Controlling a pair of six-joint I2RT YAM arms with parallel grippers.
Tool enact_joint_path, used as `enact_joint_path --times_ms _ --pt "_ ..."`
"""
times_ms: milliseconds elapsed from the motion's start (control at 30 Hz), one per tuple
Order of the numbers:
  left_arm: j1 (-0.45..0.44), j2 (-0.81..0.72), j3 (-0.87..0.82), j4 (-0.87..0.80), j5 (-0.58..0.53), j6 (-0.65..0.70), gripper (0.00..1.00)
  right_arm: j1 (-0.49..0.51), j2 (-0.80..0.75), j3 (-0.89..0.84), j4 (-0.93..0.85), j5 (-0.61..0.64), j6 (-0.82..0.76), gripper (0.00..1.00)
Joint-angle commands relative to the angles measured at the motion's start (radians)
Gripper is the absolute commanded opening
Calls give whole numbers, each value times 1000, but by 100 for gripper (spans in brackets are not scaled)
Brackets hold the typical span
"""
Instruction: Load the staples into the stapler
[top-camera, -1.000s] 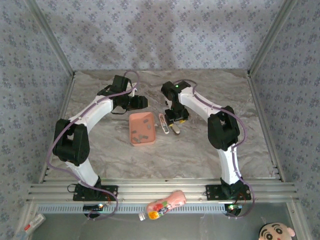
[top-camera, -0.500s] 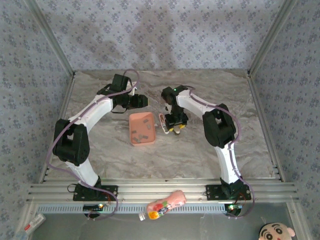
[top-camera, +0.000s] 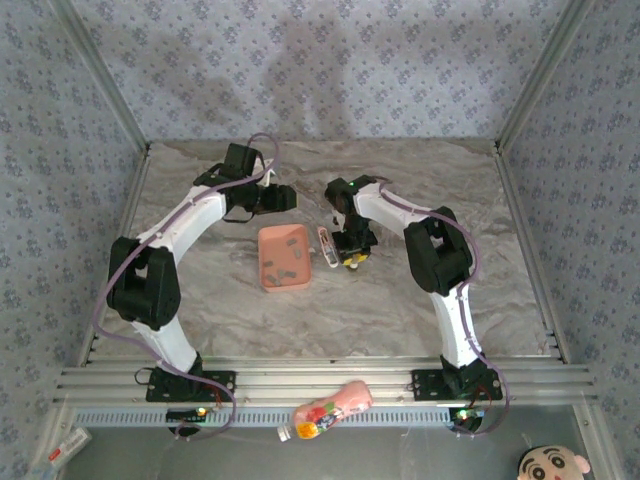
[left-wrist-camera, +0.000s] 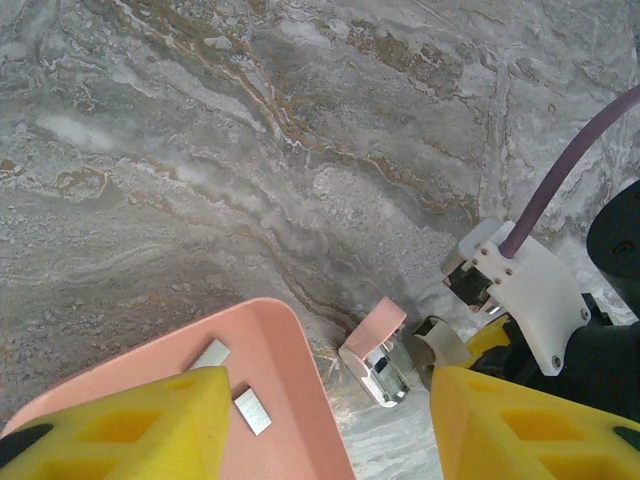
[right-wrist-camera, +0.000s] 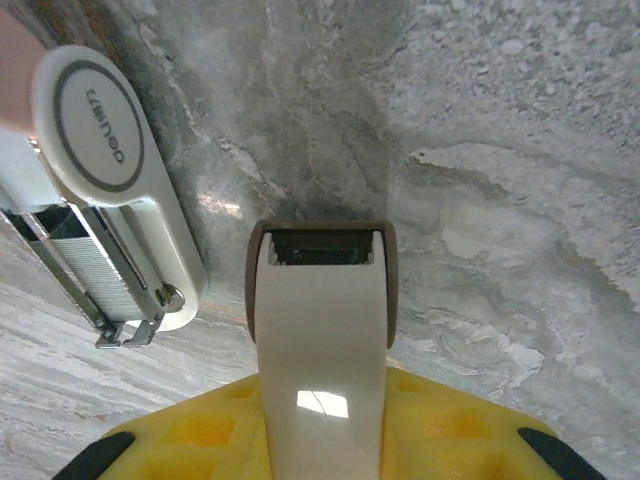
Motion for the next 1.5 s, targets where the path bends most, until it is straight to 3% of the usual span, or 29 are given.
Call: enact_joint_path --times_ms 0,333,567,933,1200,1467 --pt "-3 28 38 -24 12 15 55 -14 -33 -22 -2 36 13 24" --pt "-45 117 141 -69 29 37 55 -137 -175 -94 9 74 62 22" --pt "-76 198 244 -106 43 42 56 -258 -179 -137 15 64 109 22" --pt "-114 297 337 -158 50 66 56 -288 -125 -151 53 14 64 23" --pt "-135 381 434 -247 48 141 56 -289 -150 -141 33 17 56 42" --pt "-162 465 529 -333 41 228 56 -293 -268 -145 82 -1 62 46"
